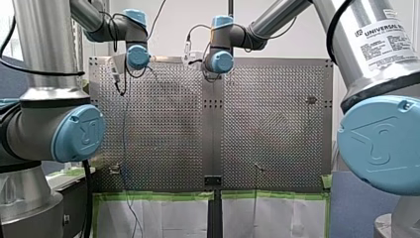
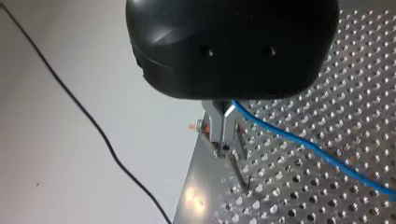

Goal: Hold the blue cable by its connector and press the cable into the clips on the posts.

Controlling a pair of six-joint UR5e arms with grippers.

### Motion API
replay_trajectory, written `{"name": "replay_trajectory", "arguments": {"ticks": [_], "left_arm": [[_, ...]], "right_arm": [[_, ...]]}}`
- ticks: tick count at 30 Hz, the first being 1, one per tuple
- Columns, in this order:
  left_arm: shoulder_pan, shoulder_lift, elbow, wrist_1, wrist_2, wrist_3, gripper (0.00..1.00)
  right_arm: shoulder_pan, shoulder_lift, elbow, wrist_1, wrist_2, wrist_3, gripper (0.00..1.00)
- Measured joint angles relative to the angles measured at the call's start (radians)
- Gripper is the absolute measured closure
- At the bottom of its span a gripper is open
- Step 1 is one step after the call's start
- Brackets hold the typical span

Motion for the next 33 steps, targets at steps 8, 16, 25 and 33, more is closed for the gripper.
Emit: {"name": "replay_trajectory", "arguments": {"ticks": [8,16,25,33], "left_arm": [[0.07,-0.012,0.024,0.0,0.07,-0.02,1.0],[0.143,-0.046,0.064,-0.002,0.144,-0.042,1.0],[0.176,-0.073,0.099,-0.001,0.211,-0.08,1.0],[0.189,-0.093,0.102,0.0,0.239,-0.091,1.0]], "right_arm": [[0.009,0.045,-0.038,0.002,0.001,0.001,1.0],[0.02,0.068,-0.096,0.014,0.001,0.003,1.0],[0.021,0.072,-0.147,0.037,0.001,0.003,1.0],[0.021,0.078,-0.149,0.039,0.001,0.003,1.0]]}}
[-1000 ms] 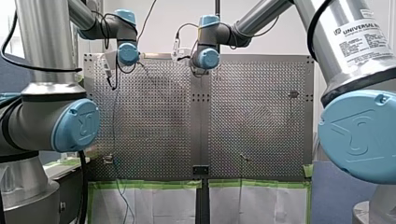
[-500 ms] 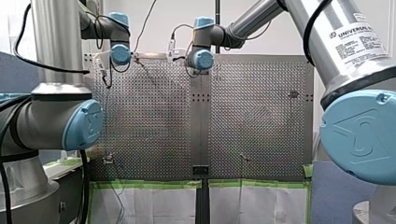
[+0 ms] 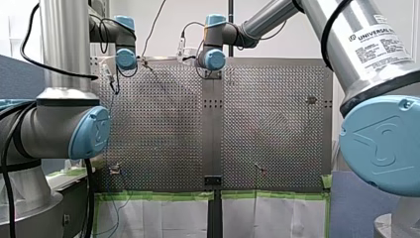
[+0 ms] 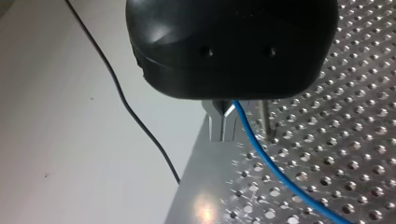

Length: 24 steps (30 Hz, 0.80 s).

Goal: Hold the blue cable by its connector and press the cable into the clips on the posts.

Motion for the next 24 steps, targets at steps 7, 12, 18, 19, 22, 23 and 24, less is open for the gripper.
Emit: {"name": "replay_trajectory", "arguments": {"ticks": [7,12,18,19,22,23,24], "left_arm": [[0.013,-0.019,0.003,0.009,0.021,-0.01,1.0],[0.025,-0.02,0.012,0.013,0.039,-0.021,1.0],[0.039,-0.028,0.018,0.015,0.059,-0.032,1.0],[0.041,-0.032,0.019,0.016,0.063,-0.033,1.0],[0.049,-0.046,0.027,0.017,0.073,-0.035,1.0],[0.051,-0.05,0.03,0.017,0.075,-0.036,1.0],[0.054,-0.053,0.032,0.017,0.078,-0.036,1.0]], "right_arm": [[0.001,0.017,0.0,0.0,0.0,0.0,1.0],[0.001,0.021,0.0,-0.001,0.001,0.0,1.0],[-0.005,0.022,-0.001,-0.003,0.002,0.0,1.0],[-0.006,0.022,-0.002,-0.003,0.002,0.0,1.0],[-0.009,0.023,-0.004,-0.003,0.002,0.0,1.0],[-0.01,0.024,-0.004,-0.003,0.002,0.0,1.0],[-0.011,0.024,-0.004,-0.003,0.002,0.0,1.0]]}}
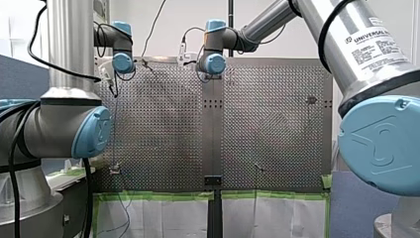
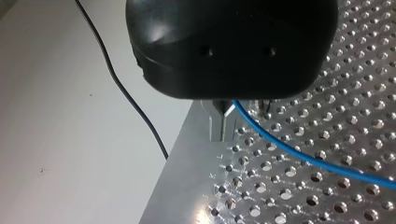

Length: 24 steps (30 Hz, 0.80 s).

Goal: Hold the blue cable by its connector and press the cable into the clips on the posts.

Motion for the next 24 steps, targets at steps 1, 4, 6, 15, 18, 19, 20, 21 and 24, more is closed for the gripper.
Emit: {"name": "replay_trajectory", "arguments": {"ticks": [1,4,6,15,18,19,20,21,24], "left_arm": [[0.002,-0.002,0.001,0.0,0.002,-0.001,1.0],[0.008,-0.007,0.004,0.004,0.014,-0.006,1.0],[0.013,-0.009,0.005,0.009,0.022,-0.012,1.0],[0.027,-0.05,0.044,0.021,0.057,-0.043,1.0],[0.027,-0.077,0.068,0.022,0.062,-0.054,1.0],[0.028,-0.084,0.074,0.025,0.063,-0.06,1.0],[0.029,-0.089,0.078,0.028,0.065,-0.066,1.0],[0.03,-0.095,0.083,0.032,0.067,-0.076,1.0],[0.034,-0.108,0.091,0.038,0.071,-0.091,1.0]], "right_arm": [[-0.001,0.0,0.0,0.0,0.0,0.0,1.0],[-0.003,0.0,0.0,0.0,0.0,0.001,1.0],[-0.005,0.001,0.0,-0.001,0.0,0.001,1.0],[-0.022,0.003,-0.003,-0.002,0.001,0.001,1.0],[-0.029,0.003,-0.004,-0.003,0.002,0.001,1.0],[-0.031,0.003,-0.005,-0.003,0.002,0.001,1.0],[-0.034,0.003,-0.005,-0.003,0.002,0.001,1.0],[-0.037,0.004,-0.005,-0.004,0.002,0.001,1.0],[-0.046,0.006,-0.006,-0.005,0.003,0.001,1.0]]}}
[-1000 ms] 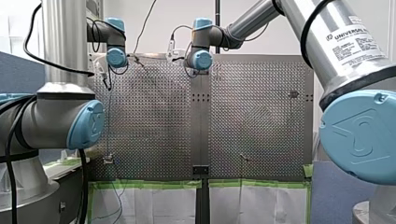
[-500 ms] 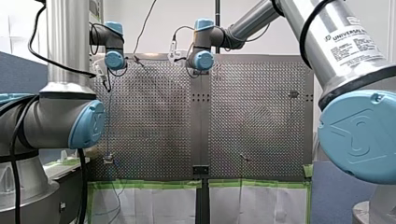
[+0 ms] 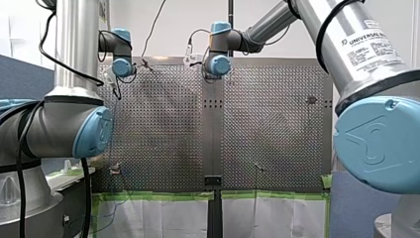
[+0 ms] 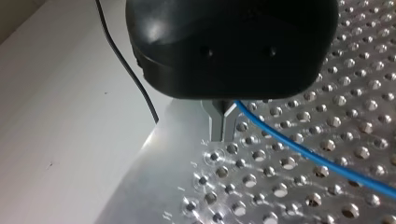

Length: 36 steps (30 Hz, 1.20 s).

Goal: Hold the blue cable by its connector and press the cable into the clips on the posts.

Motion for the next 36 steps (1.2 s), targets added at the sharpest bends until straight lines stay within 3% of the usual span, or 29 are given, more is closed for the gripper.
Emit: {"name": "replay_trajectory", "arguments": {"ticks": [8,18,24,31,36], "left_arm": [[0.011,-0.026,0.017,0.003,0.01,-0.007,1.0],[0.034,-0.029,0.039,0.026,0.054,-0.045,1.0],[0.044,-0.062,0.053,0.032,0.079,-0.058,1.0],[0.051,-0.074,0.058,0.03,0.087,-0.062,1.0],[0.052,-0.074,0.058,0.028,0.089,-0.037,1.0]], "right_arm": [[-0.014,0.034,-0.021,0.0,-0.004,-0.003,1.0],[-0.023,0.061,-0.101,0.008,-0.015,0.0,1.0],[-0.032,0.085,-0.134,0.013,-0.018,0.0,1.0],[-0.035,0.094,-0.145,0.015,-0.023,0.0,1.0],[-0.038,0.095,-0.145,0.016,-0.025,0.0,1.0]]}}
